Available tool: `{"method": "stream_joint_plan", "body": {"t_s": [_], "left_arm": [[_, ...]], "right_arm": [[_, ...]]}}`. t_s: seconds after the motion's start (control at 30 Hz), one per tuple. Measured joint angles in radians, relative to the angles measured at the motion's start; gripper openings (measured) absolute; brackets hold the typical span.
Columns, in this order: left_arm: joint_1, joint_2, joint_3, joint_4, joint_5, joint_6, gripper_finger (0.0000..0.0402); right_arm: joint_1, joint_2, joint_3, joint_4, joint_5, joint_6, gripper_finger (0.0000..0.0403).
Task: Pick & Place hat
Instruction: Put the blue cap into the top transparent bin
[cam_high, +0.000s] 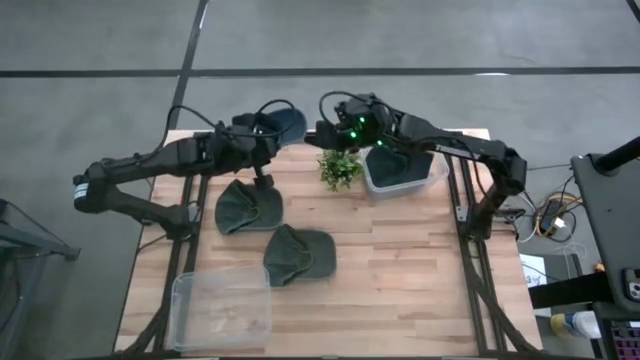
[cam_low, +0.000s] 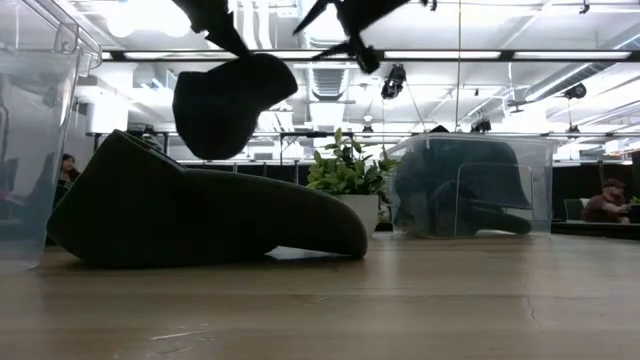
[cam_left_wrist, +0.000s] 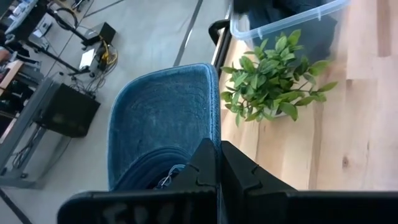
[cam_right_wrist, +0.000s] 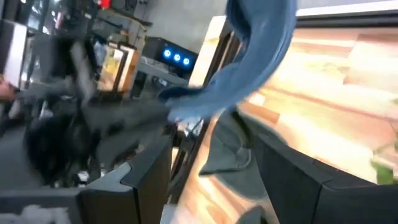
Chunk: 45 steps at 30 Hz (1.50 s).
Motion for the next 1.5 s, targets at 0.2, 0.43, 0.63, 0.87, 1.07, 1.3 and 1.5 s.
{"method": "stream_joint_plan", "body": {"t_s": [0.2,0.43,0.63,0.87,1.07,1.3,1.5], "left_arm": [[-0.022,0.000,0.000,0.016,-0.021,0.013,0.0000],[-0.041,0.000,0.000,0.011,-0.092,0.046,0.0000],[-0.055,-0.002,0.000,0.011,-0.093,0.059,0.0000],[-0.071,-0.002,0.000,0.023,-0.081,0.059,0.0000],[-0.075,-0.002,0.000,0.020,-0.047,0.051,0.0000],[-0.075,-0.008,0.000,0.015,0.072,-0.013,0.0018],[-0.075,-0.006,0.026,0.025,0.100,-0.115,0.0061]], "right_arm": [[-0.063,0.066,0.000,0.104,-0.097,0.069,0.0224],[-0.086,0.107,0.000,0.104,-0.147,0.093,0.0224],[-0.101,0.107,0.000,0.152,-0.119,0.094,0.0224],[-0.116,0.130,0.000,0.153,-0.138,0.099,0.0179],[-0.111,0.156,0.000,0.160,-0.185,0.083,0.0064],[-0.100,0.147,0.001,0.176,-0.195,0.047,0.0013],[-0.097,0.141,0.001,0.168,-0.193,0.013,0.0011]]}}
